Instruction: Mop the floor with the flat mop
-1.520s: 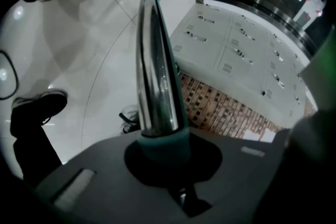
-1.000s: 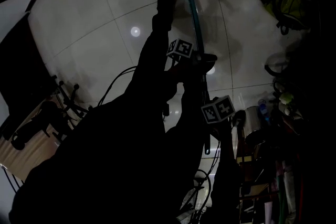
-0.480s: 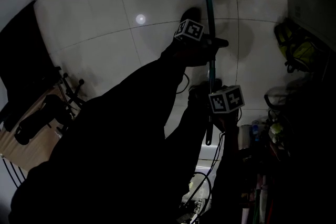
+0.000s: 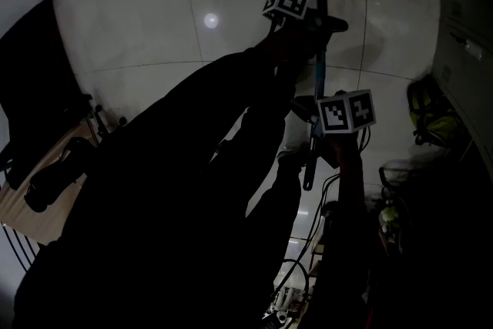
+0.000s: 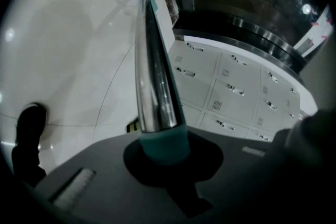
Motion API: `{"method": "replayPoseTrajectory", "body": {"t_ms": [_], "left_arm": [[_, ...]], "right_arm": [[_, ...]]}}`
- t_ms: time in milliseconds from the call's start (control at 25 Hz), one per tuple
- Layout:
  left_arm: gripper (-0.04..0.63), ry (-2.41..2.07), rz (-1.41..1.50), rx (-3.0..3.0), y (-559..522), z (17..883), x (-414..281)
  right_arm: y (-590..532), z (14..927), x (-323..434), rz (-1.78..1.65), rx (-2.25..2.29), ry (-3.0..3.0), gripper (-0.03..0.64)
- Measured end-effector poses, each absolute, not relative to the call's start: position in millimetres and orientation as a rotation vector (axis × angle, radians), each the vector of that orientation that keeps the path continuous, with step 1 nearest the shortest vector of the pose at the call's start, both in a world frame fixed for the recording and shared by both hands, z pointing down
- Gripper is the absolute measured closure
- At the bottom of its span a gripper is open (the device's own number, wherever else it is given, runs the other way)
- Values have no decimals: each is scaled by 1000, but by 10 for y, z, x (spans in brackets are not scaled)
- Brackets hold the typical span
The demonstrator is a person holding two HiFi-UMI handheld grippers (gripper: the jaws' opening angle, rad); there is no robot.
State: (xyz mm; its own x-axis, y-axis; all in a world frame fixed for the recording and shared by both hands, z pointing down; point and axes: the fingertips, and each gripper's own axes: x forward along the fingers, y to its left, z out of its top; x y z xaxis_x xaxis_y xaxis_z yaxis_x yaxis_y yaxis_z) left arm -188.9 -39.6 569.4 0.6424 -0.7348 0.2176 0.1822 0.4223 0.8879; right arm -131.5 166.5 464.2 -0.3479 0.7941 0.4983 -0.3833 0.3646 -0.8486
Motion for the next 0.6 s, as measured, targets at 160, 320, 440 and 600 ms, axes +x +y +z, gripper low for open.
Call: {"method": "replayPoseTrajectory", "body": {"t_ms": [160,320,440,600], "left_arm": [[568,-695,-659,994,-599,5727,-2284],[566,-700,-660,998,-563,5702,-2238],[566,-698,-647,998,-410,5618,-1997],[568,-695,-650,991,-11,5374,-1404]], "right_arm": [[1487,4701,-1660,1267,-404,-1488,554],[1540,4695,-1621,1273,-406,-1495,554],[1687,4603,-1370,1268,-416,-1496,554],[2087,4358,-747,1278,-440,-1495,554]]}}
